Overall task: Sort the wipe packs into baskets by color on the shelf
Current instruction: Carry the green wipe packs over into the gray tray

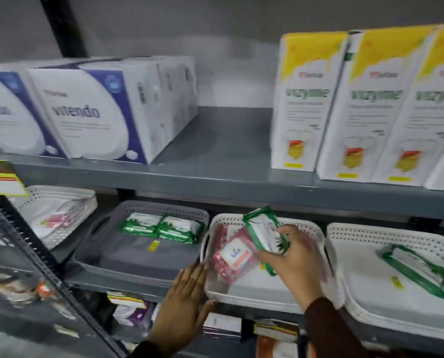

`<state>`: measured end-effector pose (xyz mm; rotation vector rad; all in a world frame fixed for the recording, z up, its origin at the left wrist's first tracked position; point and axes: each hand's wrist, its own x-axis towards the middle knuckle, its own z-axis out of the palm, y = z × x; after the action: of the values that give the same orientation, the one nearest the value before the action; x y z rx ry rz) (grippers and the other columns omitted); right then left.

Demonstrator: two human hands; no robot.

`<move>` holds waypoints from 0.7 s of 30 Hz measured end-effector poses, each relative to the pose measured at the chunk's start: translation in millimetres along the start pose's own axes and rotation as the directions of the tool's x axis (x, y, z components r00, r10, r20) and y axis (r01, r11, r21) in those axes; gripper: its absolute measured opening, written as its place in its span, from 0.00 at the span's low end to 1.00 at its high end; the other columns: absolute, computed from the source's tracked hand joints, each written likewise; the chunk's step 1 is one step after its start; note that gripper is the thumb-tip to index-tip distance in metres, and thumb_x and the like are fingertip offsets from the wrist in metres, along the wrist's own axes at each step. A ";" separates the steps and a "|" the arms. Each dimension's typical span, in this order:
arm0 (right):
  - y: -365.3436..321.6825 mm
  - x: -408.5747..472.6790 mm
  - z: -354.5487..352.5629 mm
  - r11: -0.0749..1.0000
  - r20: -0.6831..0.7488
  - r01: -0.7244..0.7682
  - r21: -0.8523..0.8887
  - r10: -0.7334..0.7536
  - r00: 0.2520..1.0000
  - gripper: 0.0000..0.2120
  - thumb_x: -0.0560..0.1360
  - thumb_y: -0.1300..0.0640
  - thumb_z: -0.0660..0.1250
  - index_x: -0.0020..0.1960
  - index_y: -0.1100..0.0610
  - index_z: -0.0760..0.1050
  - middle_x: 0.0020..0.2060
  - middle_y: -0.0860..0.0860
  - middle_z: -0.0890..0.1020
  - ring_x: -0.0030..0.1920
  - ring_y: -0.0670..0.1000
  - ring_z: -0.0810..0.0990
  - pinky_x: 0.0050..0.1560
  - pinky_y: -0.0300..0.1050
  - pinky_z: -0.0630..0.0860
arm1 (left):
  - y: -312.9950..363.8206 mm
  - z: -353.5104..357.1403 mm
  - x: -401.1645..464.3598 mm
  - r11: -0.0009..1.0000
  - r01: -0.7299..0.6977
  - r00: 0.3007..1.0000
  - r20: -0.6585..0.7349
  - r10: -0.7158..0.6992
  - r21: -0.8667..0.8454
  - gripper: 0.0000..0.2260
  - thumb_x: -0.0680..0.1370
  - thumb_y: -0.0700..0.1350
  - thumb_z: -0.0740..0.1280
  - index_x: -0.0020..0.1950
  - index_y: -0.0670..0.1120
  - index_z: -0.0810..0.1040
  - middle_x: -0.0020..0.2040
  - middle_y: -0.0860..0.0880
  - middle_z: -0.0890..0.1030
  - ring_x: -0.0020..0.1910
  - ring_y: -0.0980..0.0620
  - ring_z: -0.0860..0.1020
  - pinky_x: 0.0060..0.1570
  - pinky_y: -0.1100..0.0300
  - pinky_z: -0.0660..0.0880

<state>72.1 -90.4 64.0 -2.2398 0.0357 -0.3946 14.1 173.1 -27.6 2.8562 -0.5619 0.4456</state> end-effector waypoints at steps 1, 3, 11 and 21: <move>-16.1 -1.7 18.2 1.000 0.042 0.026 0.003 -0.026 0.999 0.26 0.62 0.45 0.78 0.55 0.45 0.71 0.45 0.45 0.81 0.41 0.49 0.79 0.37 0.44 0.75 | -15.5 -3.4 -3.2 0.999 0.034 0.999 0.000 -0.034 0.012 0.30 0.82 0.61 0.50 0.76 0.42 0.62 0.76 0.45 0.64 0.75 0.46 0.60 0.71 0.51 0.55; -49.1 -4.5 60.2 0.997 0.112 0.076 -0.020 -0.073 0.991 0.24 0.62 0.43 0.76 0.54 0.44 0.71 0.44 0.45 0.83 0.39 0.50 0.81 0.34 0.43 0.73 | -48.8 -10.2 -12.2 0.995 0.097 0.995 0.020 -0.098 0.035 0.30 0.82 0.62 0.47 0.75 0.42 0.64 0.74 0.44 0.66 0.73 0.45 0.63 0.71 0.53 0.54; -130.6 -7.3 198.2 0.973 0.297 0.164 -0.163 -0.110 0.948 0.27 0.69 0.37 0.67 0.63 0.48 0.67 0.51 0.55 0.81 0.49 0.59 0.81 0.38 0.45 0.71 | -123.0 -38.8 -37.4 0.989 0.146 0.989 0.029 -0.147 0.035 0.27 0.83 0.57 0.48 0.67 0.41 0.76 0.66 0.44 0.77 0.65 0.45 0.74 0.69 0.58 0.56; -123.3 -10.5 228.0 0.964 0.419 0.153 -0.217 -0.050 0.907 0.17 0.80 0.51 0.57 0.67 0.55 0.70 0.63 0.60 0.71 0.58 0.62 0.76 0.59 0.52 0.74 | -119.1 -51.8 -21.3 0.996 0.079 0.997 0.006 -0.078 -0.032 0.27 0.83 0.56 0.47 0.61 0.44 0.81 0.59 0.47 0.82 0.60 0.47 0.78 0.58 0.55 0.74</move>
<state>115.8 161.1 18.0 -2.5360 -0.2710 0.0387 29.4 301.3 -1.9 2.8373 -0.4515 0.4132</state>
